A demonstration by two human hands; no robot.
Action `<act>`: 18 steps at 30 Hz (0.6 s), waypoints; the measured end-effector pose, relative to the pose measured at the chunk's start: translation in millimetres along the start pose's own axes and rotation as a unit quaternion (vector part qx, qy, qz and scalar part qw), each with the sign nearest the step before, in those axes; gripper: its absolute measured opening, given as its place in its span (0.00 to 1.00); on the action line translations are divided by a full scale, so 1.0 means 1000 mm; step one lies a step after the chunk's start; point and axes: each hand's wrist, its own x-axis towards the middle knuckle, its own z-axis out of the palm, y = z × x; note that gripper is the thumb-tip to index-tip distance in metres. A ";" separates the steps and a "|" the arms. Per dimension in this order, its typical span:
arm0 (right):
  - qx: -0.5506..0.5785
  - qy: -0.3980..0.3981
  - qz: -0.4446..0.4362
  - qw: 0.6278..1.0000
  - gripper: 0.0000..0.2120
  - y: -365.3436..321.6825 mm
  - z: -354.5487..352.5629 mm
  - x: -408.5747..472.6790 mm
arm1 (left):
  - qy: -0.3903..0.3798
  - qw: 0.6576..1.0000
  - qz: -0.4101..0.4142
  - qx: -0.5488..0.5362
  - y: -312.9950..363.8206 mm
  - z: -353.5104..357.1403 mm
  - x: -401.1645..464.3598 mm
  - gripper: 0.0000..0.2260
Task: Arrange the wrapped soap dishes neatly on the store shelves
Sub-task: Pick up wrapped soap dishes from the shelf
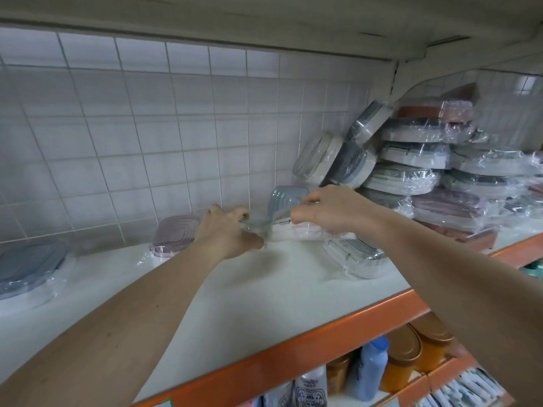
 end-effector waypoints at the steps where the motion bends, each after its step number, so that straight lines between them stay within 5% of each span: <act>1: 0.006 0.001 -0.006 1.000 0.17 0.000 -0.002 -0.001 | 0.013 1.000 0.000 -0.003 0.000 -0.005 -0.002 0.28; 6: 0.041 0.006 -0.029 0.999 0.12 0.000 -0.012 0.000 | 0.042 0.998 -0.026 -0.036 -0.006 -0.038 -0.018 0.23; 11: 0.082 0.035 -0.080 0.993 0.10 -0.006 -0.011 0.005 | 0.125 0.988 -0.084 -0.047 -0.011 -0.054 -0.040 0.30; 14: 0.096 0.068 -0.113 0.987 0.23 -0.015 0.001 0.009 | 0.199 0.971 -0.123 -0.052 -0.017 -0.053 -0.053 0.27; 18: 0.063 0.079 -0.139 0.985 0.29 -0.033 0.029 0.010 | 0.244 0.955 -0.153 -0.069 -0.029 -0.054 -0.076 0.26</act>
